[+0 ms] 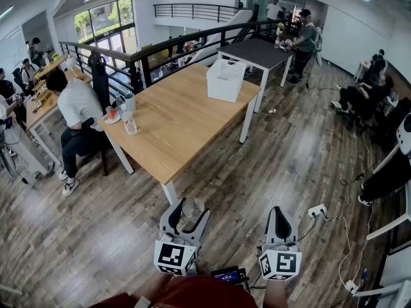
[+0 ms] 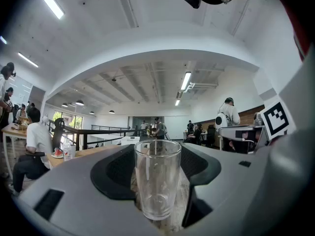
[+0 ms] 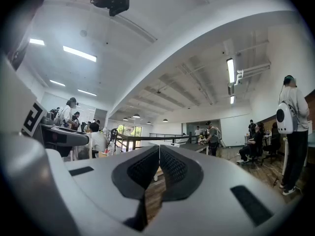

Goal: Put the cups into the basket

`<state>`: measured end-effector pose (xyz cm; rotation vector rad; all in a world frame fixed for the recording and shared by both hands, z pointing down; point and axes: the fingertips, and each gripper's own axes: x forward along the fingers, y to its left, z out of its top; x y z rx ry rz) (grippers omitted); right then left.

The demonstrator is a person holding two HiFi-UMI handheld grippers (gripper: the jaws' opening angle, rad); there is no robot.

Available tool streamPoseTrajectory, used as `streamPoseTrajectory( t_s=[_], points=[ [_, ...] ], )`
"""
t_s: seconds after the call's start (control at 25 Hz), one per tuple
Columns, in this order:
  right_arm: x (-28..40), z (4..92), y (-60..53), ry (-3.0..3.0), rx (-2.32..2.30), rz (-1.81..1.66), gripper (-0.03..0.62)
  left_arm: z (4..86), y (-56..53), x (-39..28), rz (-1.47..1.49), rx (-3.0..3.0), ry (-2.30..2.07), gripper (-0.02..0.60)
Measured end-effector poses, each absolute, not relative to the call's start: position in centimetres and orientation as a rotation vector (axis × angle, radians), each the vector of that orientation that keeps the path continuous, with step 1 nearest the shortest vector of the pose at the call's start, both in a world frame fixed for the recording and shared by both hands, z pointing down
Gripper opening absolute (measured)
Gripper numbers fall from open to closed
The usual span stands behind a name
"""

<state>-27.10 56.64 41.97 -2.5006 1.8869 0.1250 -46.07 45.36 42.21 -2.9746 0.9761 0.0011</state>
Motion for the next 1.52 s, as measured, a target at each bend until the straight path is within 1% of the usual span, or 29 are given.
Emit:
streamPoseTrajectory(
  t_s=[0.52,1.12,1.52],
  points=[
    [-26.4,41.9,56.7,1.942,-2.470,0.127,0.014,42.0,46.0,-44.4,0.025,-2.984,0.978,0.284],
    [-20.9,43.4,62.2,1.888,-2.485,0.098,0.014,42.4,50.0,-37.9,0.017,-2.999,0.932,0.284],
    [-19.3,43.9,62.1,1.905,-2.472,0.092,0.015,42.6,50.3,-35.8,0.004,-3.001,0.920,0.284]
  ],
)
